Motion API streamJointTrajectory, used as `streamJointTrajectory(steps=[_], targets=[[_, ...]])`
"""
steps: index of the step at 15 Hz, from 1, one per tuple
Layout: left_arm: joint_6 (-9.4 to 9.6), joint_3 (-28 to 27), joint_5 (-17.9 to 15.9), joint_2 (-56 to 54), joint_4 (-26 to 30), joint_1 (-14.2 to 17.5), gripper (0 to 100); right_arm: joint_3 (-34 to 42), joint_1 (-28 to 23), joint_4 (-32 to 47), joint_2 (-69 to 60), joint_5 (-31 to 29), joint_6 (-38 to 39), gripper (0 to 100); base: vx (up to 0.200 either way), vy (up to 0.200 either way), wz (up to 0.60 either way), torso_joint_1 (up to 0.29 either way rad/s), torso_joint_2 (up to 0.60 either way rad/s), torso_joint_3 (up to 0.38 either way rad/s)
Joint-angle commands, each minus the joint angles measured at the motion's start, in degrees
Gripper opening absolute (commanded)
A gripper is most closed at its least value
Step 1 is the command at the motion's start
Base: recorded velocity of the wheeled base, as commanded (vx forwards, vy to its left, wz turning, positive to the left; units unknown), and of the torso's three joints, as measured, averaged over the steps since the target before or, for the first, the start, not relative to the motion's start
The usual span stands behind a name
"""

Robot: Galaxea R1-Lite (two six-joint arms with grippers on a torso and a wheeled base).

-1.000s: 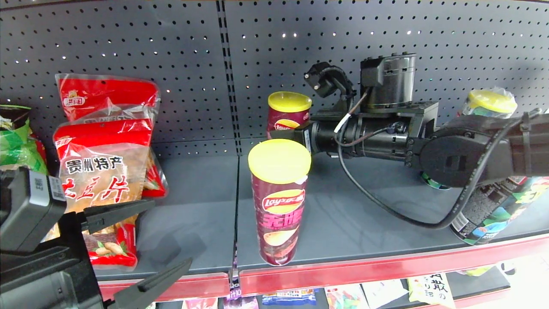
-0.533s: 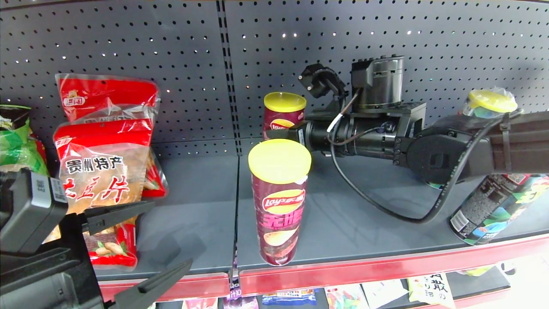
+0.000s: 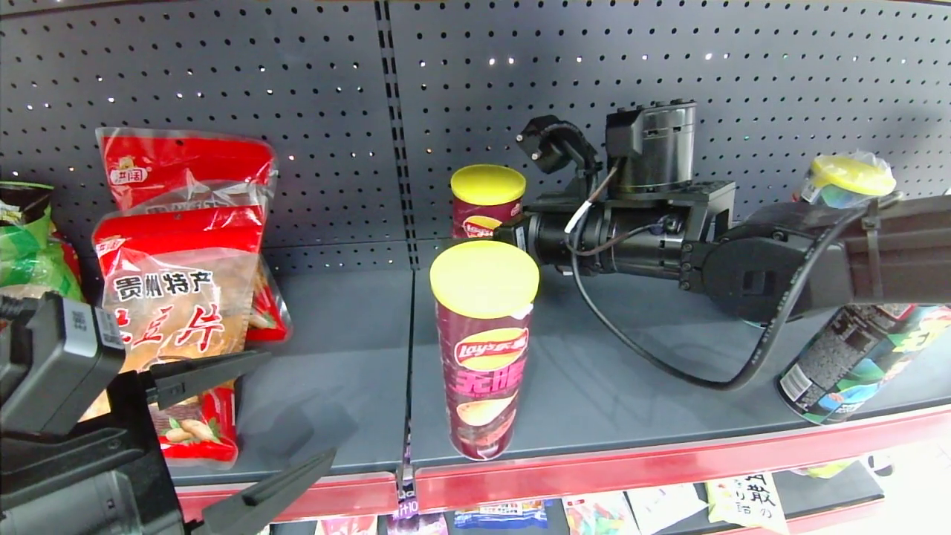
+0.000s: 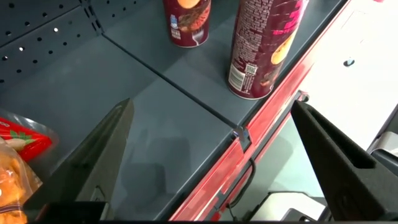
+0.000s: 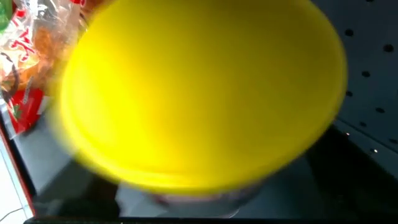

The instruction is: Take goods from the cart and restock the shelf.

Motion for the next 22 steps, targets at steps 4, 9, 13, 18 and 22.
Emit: streamJointTrajectory(steps=[4,9,13,18,22], targets=[[-0.03,-0.89,-0.10,2.45,-0.30,0.00,100,10.45,-0.11,0.05,-8.60,-1.32,-0.11,100,0.000,0.000,0.00,0.000,0.00,0.000],[0.06,-1.06,-0.10,3.59,-0.30,-0.08,100,21.08,-1.34,0.05,-17.47,-5.19,-0.11,100,0.000,0.000,0.00,0.000,0.00,0.000],[0.41,-0.27,-0.01,4.47,-0.21,-0.35,100,28.11,-2.39,0.14,-24.42,-5.72,-0.37,100,0.000,0.000,0.00,0.000,0.00,0.000],[0.59,1.93,-0.01,5.62,-0.30,-0.70,100,38.75,-2.22,0.14,-33.64,-6.68,-0.55,100,0.000,0.000,0.00,0.000,0.00,0.000],[0.59,2.10,-0.01,6.14,-0.21,-0.70,100,45.08,-1.95,0.14,-38.83,-6.42,-2.57,100,0.000,0.000,0.00,0.000,0.00,0.000]])
